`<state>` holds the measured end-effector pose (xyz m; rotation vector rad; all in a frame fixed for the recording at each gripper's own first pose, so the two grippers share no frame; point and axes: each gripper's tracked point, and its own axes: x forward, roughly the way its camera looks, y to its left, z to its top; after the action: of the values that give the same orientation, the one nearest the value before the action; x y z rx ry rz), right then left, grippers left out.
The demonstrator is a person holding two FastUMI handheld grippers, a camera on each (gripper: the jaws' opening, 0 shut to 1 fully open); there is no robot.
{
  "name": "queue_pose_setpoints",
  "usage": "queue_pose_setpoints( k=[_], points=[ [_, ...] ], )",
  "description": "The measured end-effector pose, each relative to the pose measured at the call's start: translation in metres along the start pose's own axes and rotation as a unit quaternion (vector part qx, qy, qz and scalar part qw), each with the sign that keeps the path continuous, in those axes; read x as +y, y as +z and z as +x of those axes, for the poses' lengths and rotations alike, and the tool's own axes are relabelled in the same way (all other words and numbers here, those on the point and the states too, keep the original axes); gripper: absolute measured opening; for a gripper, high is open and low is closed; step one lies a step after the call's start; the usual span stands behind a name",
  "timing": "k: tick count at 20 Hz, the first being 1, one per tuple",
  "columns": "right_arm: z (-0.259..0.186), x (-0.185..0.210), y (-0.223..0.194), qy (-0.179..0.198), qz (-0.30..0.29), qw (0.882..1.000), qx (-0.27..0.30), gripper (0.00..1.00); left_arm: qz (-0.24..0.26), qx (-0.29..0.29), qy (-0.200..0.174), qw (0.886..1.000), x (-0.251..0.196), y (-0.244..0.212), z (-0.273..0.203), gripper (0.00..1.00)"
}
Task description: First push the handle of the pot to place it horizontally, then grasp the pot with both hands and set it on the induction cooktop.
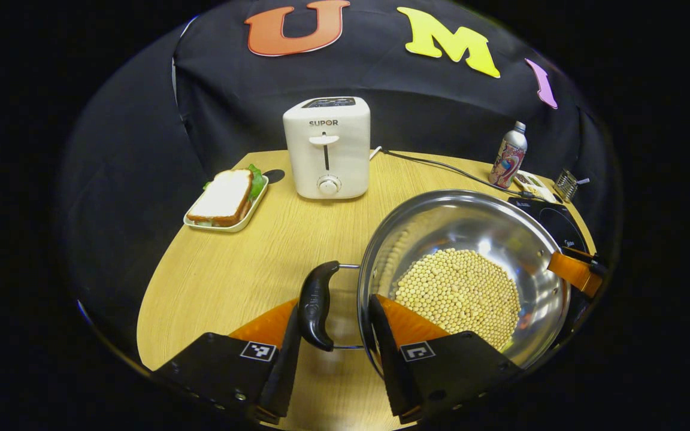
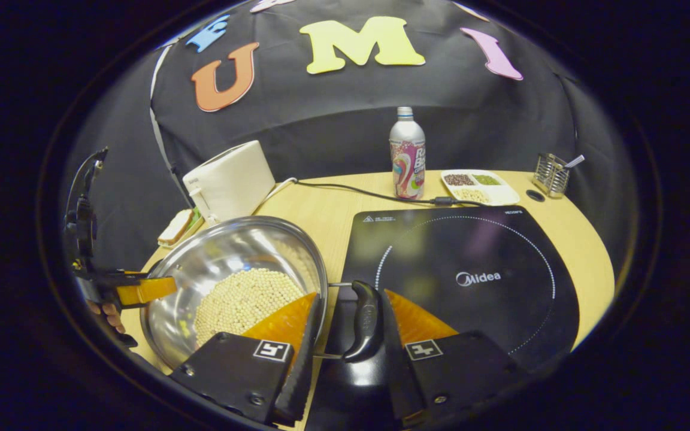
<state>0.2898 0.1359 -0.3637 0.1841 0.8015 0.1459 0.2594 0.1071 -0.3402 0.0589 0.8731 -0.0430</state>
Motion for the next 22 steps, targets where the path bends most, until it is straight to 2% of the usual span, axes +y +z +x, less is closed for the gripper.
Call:
queue_pose_setpoints(
  k=[1, 7, 10, 13, 14, 15, 16, 17, 22],
  points=[
    [-0.006, 0.000, -0.001, 0.002, 0.002, 1.000, 0.001, 0.53, 0.003, -0.002, 0.003, 1.000, -0.001, 0.000, -0.006, 0.60],
    [-0.055, 0.001, 0.012, 0.003, -0.008, 1.000, -0.020, 0.56, 0.006, -0.022, 0.004, 1.000, -0.006, 0.008, -0.050, 0.60],
    [-0.083, -0.003, 0.020, 0.002, -0.024, 0.999, -0.030, 0.53, 0.008, -0.029, 0.005, 1.000, -0.014, 0.009, -0.077, 0.60],
    [-0.108, -0.011, 0.026, 0.003, -0.039, 0.999, -0.034, 0.56, 0.012, -0.040, 0.005, 0.999, -0.026, 0.011, -0.102, 0.60],
    [-0.117, -0.015, 0.028, 0.004, -0.043, 0.999, -0.032, 0.53, 0.013, -0.041, 0.004, 0.999, -0.031, 0.009, -0.109, 0.60],
    [-0.127, -0.019, 0.028, 0.004, -0.049, 0.998, -0.030, 0.56, 0.014, -0.040, 0.004, 0.999, -0.035, 0.007, -0.116, 0.60],
    [-0.135, -0.022, 0.029, 0.003, -0.050, 0.998, -0.030, 0.53, 0.014, -0.039, 0.003, 0.999, -0.039, 0.005, -0.123, 0.60],
    [-0.144, -0.026, 0.029, 0.003, -0.052, 0.998, -0.031, 0.56, 0.015, -0.040, 0.003, 0.999, -0.044, 0.004, -0.132, 0.60],
    [-0.193, -0.052, 0.038, 0.002, -0.048, 0.998, -0.042, 0.53, 0.018, -0.058, -0.001, 0.998, -0.076, 0.009, -0.172, 0.60]
  ],
)
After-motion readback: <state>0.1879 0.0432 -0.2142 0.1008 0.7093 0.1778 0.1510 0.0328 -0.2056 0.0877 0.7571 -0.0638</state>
